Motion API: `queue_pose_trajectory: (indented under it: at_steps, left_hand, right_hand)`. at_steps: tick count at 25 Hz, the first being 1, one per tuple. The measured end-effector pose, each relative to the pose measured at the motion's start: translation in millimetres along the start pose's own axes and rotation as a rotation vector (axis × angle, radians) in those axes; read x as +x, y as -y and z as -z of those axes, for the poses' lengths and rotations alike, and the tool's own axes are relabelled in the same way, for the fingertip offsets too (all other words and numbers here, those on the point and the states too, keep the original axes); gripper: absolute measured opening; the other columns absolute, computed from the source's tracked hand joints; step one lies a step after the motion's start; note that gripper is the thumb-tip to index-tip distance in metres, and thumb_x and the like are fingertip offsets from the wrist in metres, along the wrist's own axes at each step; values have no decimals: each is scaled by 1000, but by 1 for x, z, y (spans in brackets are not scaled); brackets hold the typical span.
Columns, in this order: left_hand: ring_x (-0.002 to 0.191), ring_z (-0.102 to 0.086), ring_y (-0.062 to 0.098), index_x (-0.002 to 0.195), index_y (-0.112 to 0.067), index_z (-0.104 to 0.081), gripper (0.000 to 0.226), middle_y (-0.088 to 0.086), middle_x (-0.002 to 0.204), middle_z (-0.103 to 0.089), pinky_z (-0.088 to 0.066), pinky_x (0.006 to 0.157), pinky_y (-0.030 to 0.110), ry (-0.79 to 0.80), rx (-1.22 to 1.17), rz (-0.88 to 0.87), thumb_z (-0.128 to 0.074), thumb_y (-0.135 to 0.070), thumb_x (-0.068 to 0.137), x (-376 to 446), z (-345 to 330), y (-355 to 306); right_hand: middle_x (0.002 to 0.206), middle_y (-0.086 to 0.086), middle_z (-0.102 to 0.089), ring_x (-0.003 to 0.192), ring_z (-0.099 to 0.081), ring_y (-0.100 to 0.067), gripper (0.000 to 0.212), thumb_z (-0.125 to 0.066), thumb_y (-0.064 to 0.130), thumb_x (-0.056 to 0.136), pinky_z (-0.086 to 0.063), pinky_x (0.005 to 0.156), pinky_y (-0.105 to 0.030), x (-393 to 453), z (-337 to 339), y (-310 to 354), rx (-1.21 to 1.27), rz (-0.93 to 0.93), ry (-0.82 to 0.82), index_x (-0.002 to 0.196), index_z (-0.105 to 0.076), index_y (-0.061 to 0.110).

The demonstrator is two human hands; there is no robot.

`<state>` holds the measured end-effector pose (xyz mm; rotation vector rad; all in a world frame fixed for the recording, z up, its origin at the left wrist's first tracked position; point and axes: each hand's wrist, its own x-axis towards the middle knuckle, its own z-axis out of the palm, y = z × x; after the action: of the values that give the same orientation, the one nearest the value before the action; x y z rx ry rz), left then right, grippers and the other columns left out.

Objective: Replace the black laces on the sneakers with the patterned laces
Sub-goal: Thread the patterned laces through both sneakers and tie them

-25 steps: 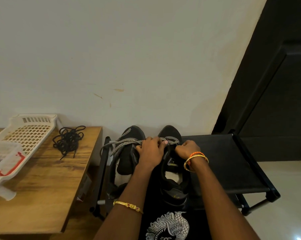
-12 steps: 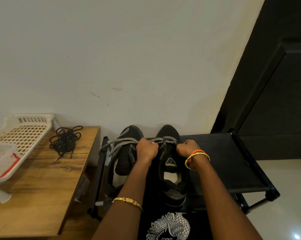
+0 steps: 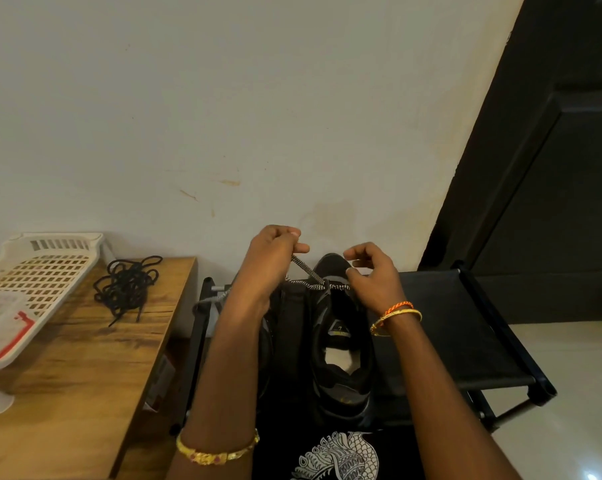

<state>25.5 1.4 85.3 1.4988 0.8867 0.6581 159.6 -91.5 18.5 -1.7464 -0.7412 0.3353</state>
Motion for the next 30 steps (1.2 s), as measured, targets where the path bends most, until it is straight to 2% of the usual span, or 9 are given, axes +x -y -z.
queue_pose_trajectory:
  at_steps: [3, 6, 10, 13, 16, 21, 25, 27, 30]
  left_hand:
    - [67, -57, 14, 105, -18, -59, 20, -7, 71, -66, -43, 65, 23, 20, 95, -130, -41, -11, 99, -11, 13, -20]
    - [47, -48, 10, 106, -14, -61, 22, -5, 63, -58, -44, 59, 25, 268, -3, -190, -40, -10, 101, -21, 8, -24]
    - [35, -30, 6, 94, -6, -70, 24, 4, 66, -62, -38, 47, 20, 470, -16, -182, -46, -5, 96, -16, 6, -15]
    - [37, -35, 5, 91, -11, -72, 23, 1, 71, -69, -37, 47, 19, 257, -21, -204, -50, -6, 95, -1, 11, 3]
    - [46, -47, 5, 90, -19, -70, 23, -4, 79, -73, -44, 57, 23, 7, 30, -221, -51, -8, 97, 14, 10, 29]
    - [64, -59, 11, 105, -17, -65, 20, -7, 90, -70, -51, 63, 21, -307, 200, -284, -48, -10, 99, 31, 2, 52]
    - [92, -63, 20, 102, -15, -65, 22, -5, 94, -69, -49, 78, 33, -577, 265, -222, -44, -10, 98, 36, -4, 51]
    - [112, -52, 25, 115, -17, -61, 25, 2, 114, -64, -42, 91, 39, -579, 425, -156, -45, -10, 97, 39, -7, 50]
    - [129, -37, 20, 126, -25, -55, 33, -1, 133, -51, -24, 103, 40, -350, 602, -245, -52, -17, 94, 37, -22, 47]
  right_hand:
    - [107, 15, -58, 108, -51, -1, 38, -57, -7, 84, -51, 84, -21, -6, 4, 13, 95, 99, 69, 96, -58, 29]
    - [126, 9, -58, 125, -47, -4, 46, -63, -2, 80, -45, 101, -34, -14, 7, 28, 251, 231, 292, 112, -57, 31]
    - [107, -3, -66, 105, -63, -17, 38, -63, 2, 79, -53, 88, -33, -20, 10, 38, 413, 272, 447, 113, -59, 18]
    - [74, -3, -68, 67, -65, -13, 15, -60, -1, 87, -56, 70, -25, -16, 17, 34, 455, 149, 311, 98, -67, 6]
    - [63, 3, -67, 53, -56, -5, 8, -63, 1, 85, -52, 57, -18, -1, 28, 21, 385, 49, 139, 88, -70, 5]
    - [74, -2, -66, 62, -57, -6, 11, -66, 3, 85, -52, 56, -15, 19, 38, -1, 202, -60, -30, 95, -70, 3]
    - [83, -2, -67, 76, -61, -11, 14, -66, 3, 84, -54, 62, -16, 25, 42, -10, 190, -108, -97, 96, -71, 8]
    - [84, -3, -68, 78, -63, -12, 15, -65, -1, 85, -56, 66, -16, 26, 40, -11, 225, -117, -98, 97, -70, 7]
    - [81, -3, -68, 75, -64, -12, 16, -63, -4, 85, -56, 65, -16, 25, 32, -6, 224, -93, -9, 98, -69, 2]
